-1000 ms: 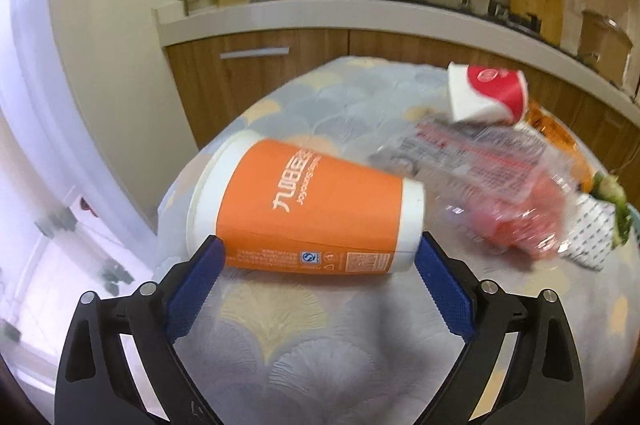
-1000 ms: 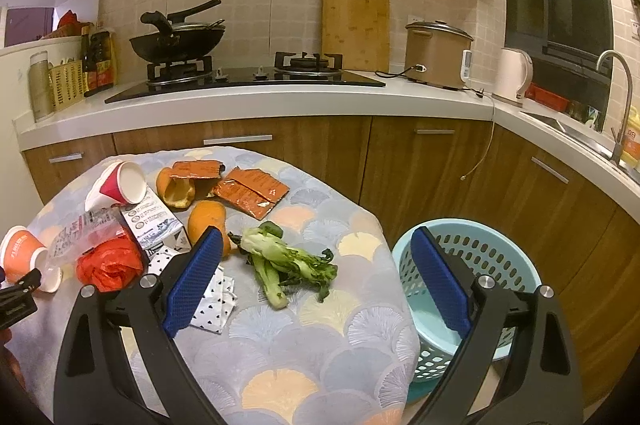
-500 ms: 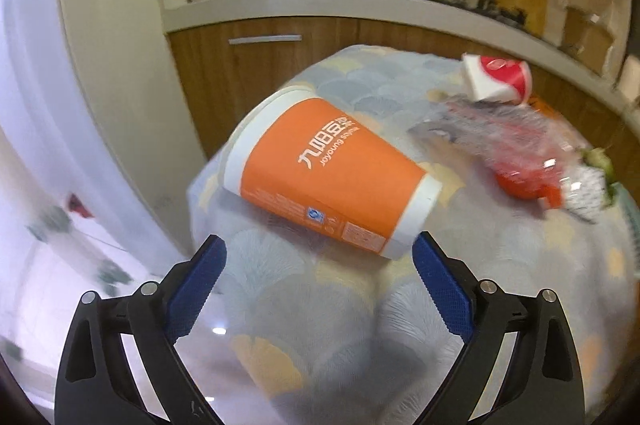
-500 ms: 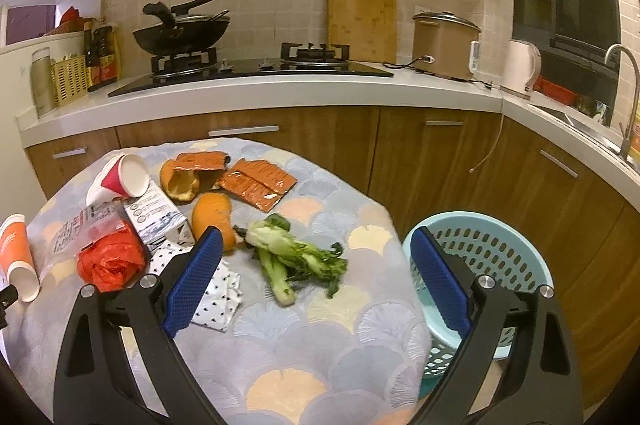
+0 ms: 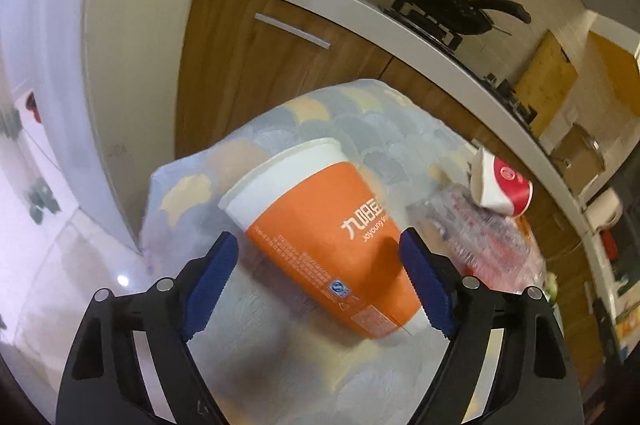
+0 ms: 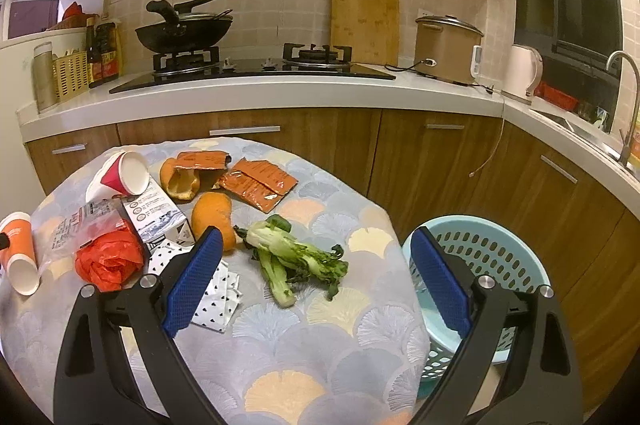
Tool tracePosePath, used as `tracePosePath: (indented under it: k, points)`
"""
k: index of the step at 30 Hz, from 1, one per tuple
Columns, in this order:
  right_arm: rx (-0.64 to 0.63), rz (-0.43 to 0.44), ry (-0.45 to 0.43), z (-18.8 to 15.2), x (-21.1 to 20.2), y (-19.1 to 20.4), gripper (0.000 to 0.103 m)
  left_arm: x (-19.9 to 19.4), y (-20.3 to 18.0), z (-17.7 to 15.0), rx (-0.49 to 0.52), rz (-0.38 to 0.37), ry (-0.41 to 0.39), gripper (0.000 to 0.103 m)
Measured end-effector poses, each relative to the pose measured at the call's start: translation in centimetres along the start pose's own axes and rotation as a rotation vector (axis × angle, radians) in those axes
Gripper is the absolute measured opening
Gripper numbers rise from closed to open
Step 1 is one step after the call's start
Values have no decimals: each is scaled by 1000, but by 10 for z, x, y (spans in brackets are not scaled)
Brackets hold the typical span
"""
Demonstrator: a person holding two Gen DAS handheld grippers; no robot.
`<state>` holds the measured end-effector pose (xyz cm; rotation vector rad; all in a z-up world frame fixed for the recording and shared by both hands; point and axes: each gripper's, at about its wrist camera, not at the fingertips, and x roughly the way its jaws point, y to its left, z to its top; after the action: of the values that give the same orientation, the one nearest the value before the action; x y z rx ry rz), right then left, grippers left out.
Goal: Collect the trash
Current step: 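Move the left tool down to the orange paper cup lying on the table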
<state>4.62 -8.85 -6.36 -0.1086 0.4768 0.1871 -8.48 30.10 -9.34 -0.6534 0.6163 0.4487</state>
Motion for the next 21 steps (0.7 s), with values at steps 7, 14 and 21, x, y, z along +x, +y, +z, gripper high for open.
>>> tracePosePath:
  k: [7, 14, 21]
  points:
    - [-8, 12, 8, -2, 3, 2, 90, 29, -22, 9, 7, -35, 32, 70]
    - [-4, 33, 21, -4, 6, 4, 90, 46, -53, 12, 105, 30, 14, 67]
    - [-32, 106, 67, -13, 15, 16, 90, 60, -72, 3, 196, 49, 18, 63]
